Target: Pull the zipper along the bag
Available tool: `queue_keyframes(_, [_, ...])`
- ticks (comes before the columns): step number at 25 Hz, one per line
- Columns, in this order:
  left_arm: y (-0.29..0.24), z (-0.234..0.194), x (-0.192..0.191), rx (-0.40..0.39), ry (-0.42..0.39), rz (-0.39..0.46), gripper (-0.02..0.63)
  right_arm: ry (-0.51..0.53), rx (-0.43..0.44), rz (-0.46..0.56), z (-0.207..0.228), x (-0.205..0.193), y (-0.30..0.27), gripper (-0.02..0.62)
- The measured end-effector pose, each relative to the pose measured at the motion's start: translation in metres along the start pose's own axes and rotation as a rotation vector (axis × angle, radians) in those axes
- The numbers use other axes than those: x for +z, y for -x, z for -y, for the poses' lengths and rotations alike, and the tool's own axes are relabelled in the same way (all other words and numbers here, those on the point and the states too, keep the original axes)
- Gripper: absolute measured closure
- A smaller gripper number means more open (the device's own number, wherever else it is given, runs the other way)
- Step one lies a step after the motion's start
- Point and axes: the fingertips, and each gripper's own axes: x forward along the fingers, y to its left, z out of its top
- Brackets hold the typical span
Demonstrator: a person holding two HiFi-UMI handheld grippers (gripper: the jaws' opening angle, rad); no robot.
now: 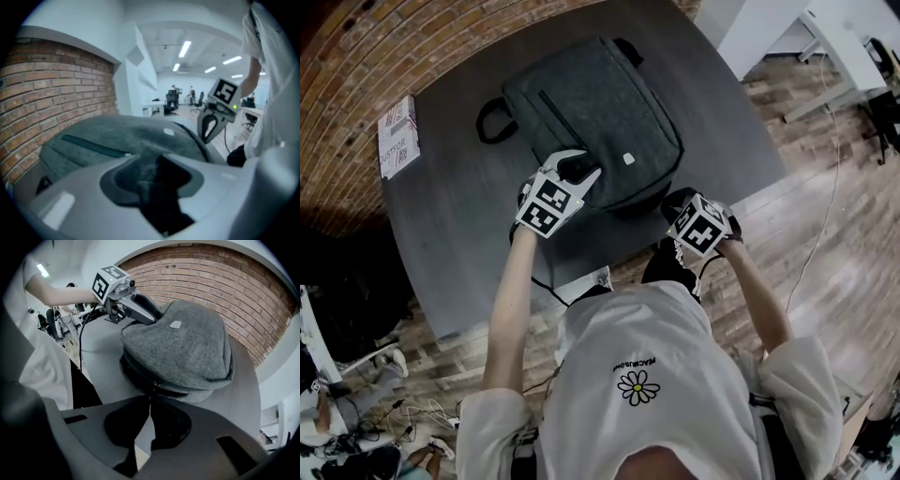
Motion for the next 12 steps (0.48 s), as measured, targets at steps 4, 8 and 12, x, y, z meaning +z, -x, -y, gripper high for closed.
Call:
queue_keyframes(4, [-0.002, 0.000, 0.000, -0.001, 0.006, -0.005, 0.462, 0.029, 0.048, -0.006, -0.025, 0.017, -0.008, 0.584])
queue_keyframes(8, [-0.004, 0.002, -0.001, 0.000, 0.010, -0.004, 0.463, -0.003, 0.109, 0.013, -0.048, 0.033, -0.011, 0.575])
queue_keyframes(12, [-0.007, 0.002, 0.000, -0.001, 0.015, -0.005, 0.463, -0.031, 0.163, 0.045, -0.075, 0.058, -0.019, 0.572])
